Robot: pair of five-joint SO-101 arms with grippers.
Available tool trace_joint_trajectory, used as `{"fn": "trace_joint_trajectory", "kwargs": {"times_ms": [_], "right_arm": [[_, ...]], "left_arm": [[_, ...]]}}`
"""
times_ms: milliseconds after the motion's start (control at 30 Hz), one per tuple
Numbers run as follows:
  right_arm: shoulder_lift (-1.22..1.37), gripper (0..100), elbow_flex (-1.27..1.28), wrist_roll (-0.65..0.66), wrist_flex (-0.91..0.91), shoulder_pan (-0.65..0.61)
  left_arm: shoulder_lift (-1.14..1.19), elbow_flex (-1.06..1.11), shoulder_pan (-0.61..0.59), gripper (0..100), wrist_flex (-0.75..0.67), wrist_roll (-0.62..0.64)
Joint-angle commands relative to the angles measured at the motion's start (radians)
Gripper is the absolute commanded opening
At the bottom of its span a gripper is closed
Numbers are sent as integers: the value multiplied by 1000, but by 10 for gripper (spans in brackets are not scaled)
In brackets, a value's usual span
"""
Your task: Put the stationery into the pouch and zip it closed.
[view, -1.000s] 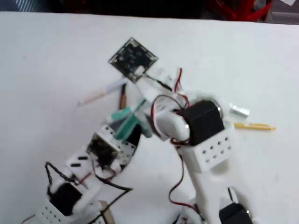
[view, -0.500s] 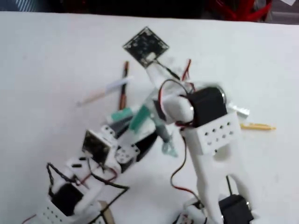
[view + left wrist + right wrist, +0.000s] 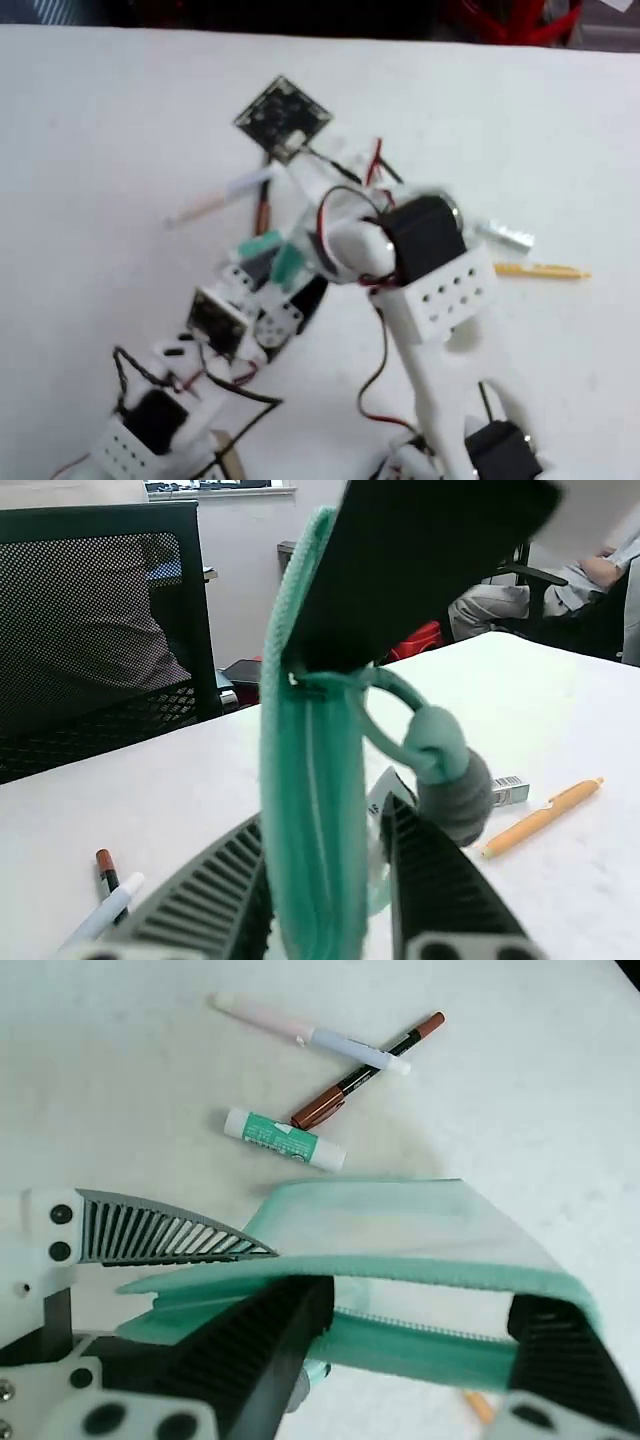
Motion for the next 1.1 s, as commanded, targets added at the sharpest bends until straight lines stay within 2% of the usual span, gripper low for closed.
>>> {"fn": "trace_joint_trajectory", "kwargs": {"times_ms": [0, 100, 300, 467, 533, 833, 1067], "right_arm": [[36, 358, 44, -3, 12, -5], [36, 357, 44, -3, 12, -5], [22, 355, 29, -3, 12, -5], [-147, 354, -25, -5, 12, -24], [-245, 354, -28, -6, 12, -61], [-476, 348, -20, -9, 12, -97], [-499, 235, 161, -5, 5, -134]], "left_arm": [[-2, -11, -2, 117, -29, -21], [-4, -14, -2, 13, -29, -21], [-5, -43, 2, 22, 3, -20], [-5, -249, 4, 22, 273, -12], [-5, -293, 4, 22, 333, -12], [-5, -239, -1, 22, 259, -12], [-5, -233, -2, 22, 256, -15]]}}
